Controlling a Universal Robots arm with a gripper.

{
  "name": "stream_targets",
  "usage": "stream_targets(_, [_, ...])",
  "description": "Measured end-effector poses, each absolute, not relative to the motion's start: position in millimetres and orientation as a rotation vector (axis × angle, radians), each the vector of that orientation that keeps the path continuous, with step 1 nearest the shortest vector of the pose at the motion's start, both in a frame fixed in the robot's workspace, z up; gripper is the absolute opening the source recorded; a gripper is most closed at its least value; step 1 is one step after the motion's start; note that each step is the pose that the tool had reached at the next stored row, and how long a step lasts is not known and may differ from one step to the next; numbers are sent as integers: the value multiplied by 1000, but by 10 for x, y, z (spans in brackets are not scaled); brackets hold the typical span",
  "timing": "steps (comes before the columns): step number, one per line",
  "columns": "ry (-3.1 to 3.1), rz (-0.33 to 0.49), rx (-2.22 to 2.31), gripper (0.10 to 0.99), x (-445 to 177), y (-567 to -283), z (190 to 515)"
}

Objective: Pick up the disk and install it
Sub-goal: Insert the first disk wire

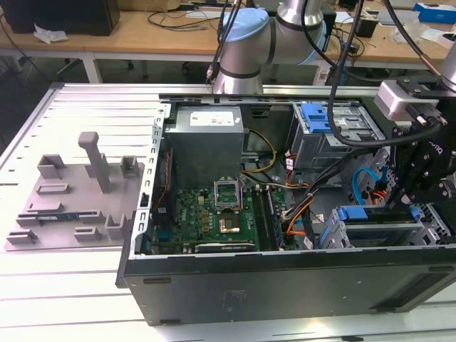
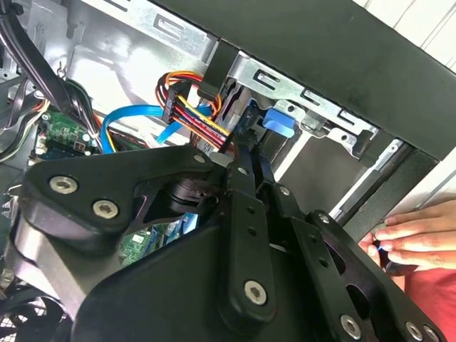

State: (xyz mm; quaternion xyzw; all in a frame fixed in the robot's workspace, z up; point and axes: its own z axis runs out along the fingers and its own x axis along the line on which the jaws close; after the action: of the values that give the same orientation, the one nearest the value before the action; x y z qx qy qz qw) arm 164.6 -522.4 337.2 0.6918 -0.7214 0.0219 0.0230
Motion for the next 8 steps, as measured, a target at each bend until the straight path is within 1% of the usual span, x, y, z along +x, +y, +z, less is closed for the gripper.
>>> stream_targets(6, [-2232, 66, 2145, 176, 1645, -5224, 3371])
stream_targets(8, [-2231, 68, 2145, 302, 1646, -5223, 3434])
